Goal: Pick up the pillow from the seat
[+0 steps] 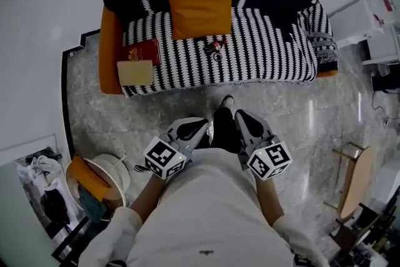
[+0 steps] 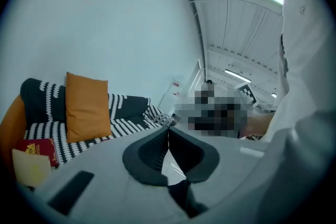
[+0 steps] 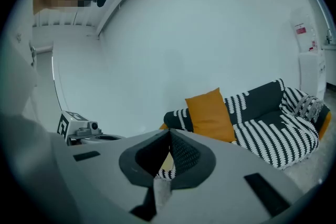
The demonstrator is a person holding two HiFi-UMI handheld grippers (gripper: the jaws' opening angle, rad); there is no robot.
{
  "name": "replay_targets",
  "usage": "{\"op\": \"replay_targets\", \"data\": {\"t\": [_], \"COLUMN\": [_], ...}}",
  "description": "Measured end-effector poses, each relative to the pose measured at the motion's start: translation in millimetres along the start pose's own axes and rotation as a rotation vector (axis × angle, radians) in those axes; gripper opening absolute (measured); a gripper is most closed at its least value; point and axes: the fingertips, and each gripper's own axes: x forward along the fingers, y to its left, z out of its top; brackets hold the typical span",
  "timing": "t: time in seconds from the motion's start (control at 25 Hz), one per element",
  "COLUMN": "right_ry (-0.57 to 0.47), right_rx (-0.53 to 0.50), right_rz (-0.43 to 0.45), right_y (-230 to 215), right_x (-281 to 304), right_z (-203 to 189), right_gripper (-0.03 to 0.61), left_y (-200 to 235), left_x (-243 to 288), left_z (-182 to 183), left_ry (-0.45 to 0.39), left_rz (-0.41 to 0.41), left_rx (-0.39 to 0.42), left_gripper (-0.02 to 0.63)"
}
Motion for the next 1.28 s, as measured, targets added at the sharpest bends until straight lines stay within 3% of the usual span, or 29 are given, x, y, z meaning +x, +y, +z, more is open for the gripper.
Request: {"op": "replay_targets", "data": {"t": [0.32, 0.96, 1.28], "right_ry": [-0.001, -0.02, 0.044], "right_rx": [0.044, 0.026, 0.049], "right_rz": [-0.011, 0.184, 0.265], "right_y": [-38.7, -130.5, -179.3], "right_x": [12.8, 83.0, 98.1], "right_z": [11.2, 102.7, 116.1], "right_gripper": [0.006, 0.006, 0.006], "left_y": [15.3, 64.6, 88.9], "left_x": [40.2, 148.2, 189.6], "left_z": [16.0, 101.9, 126.1], "left_ry": [0.029, 0.023, -0.044], "left_rz": [0.009, 0.11, 0.281], "left_rx": [0.018, 0.047, -0.015], "left_gripper": [0.012, 0.013, 0.012]}}
